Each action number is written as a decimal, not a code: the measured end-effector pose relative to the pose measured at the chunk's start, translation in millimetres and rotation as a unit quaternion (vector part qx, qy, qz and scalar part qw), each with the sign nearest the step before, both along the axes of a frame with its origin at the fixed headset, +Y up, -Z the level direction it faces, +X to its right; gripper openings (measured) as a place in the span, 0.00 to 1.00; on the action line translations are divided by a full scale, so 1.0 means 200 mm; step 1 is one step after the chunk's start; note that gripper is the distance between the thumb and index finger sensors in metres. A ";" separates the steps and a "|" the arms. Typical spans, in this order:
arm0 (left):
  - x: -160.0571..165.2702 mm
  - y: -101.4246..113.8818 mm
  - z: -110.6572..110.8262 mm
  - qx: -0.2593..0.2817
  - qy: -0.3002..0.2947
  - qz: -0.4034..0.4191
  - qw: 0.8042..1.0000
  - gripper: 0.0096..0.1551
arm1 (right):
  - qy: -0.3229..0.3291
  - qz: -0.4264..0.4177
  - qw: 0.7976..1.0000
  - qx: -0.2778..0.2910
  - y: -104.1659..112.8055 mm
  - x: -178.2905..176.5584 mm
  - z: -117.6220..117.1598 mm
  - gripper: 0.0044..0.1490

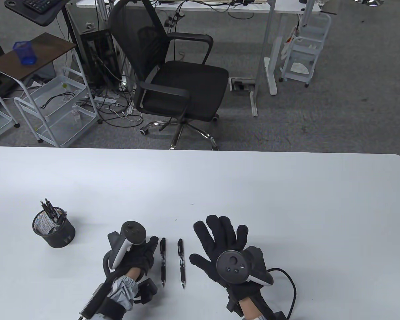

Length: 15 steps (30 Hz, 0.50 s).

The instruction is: Press to open click pens

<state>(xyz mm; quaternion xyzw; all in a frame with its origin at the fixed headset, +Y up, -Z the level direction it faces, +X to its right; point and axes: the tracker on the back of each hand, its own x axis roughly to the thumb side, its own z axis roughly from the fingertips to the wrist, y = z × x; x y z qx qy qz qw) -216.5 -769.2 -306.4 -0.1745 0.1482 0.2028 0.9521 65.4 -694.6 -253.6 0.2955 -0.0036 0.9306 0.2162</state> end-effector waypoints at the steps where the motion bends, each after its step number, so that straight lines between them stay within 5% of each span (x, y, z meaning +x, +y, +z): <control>1: -0.04 0.04 0.01 0.030 0.010 -0.039 0.999 0.43 | 0.000 -0.001 1.000 0.000 0.00 0.00 0.00 0.49; 8: -0.34 0.23 0.03 0.118 0.056 -0.200 0.971 0.48 | 0.004 -0.002 1.000 0.008 0.01 -0.01 0.01 0.49; 15: -0.66 0.32 0.01 0.116 0.121 -0.229 0.959 0.47 | 0.002 0.002 1.000 0.003 0.00 0.00 0.00 0.49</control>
